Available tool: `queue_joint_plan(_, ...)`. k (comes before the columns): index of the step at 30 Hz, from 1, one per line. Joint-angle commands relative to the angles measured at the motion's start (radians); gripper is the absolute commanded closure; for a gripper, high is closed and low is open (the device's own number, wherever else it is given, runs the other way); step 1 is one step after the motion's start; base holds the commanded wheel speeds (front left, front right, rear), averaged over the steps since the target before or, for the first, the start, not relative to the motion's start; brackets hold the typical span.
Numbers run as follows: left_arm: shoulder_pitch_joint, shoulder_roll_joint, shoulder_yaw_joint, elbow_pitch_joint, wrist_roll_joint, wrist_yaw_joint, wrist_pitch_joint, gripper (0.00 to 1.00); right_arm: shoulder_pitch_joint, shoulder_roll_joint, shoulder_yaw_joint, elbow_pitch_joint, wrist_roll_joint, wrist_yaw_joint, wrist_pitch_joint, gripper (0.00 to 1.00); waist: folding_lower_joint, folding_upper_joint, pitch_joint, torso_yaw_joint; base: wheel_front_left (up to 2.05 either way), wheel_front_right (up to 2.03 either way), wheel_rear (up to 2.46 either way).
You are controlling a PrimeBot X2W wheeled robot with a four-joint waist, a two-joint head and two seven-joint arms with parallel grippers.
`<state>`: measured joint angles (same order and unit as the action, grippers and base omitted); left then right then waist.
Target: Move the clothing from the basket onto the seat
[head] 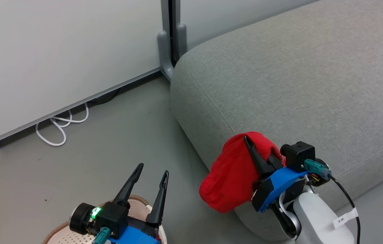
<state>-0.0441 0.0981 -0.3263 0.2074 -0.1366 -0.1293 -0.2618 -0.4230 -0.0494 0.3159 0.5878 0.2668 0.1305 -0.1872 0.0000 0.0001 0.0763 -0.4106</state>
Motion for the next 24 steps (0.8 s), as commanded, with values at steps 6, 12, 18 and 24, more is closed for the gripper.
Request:
queue_joint_plan(6,-0.020,0.010,-0.014,0.002,0.001,-0.001,-0.005,0.00,-0.006,-0.002,-0.011,0.009,0.002,0.000,-0.016,1.00,0.0000,-0.0001,0.012,-0.081,0.00,0.00,0.00)
queue_joint_plan(12,-0.016,0.015,-0.010,-0.003,0.002,-0.001,-0.005,0.00,-0.016,-0.002,-0.007,0.007,0.016,0.000,-0.021,1.00,0.0000,-0.0001,0.018,-0.108,0.00,0.00,0.00)
queue_joint_plan(18,-0.023,0.017,-0.019,-0.005,0.003,-0.001,-0.005,0.00,-0.018,-0.002,-0.003,0.012,0.024,0.000,-0.029,1.00,0.0000,-0.0001,0.025,-0.112,0.00,0.00,0.00)
queue_joint_plan(24,-0.034,0.033,-0.035,-0.016,-0.002,-0.001,-0.005,0.00,-0.037,-0.002,-0.020,0.013,0.039,0.000,-0.035,1.00,0.0000,-0.0001,0.053,-0.093,0.00,0.00,0.00)
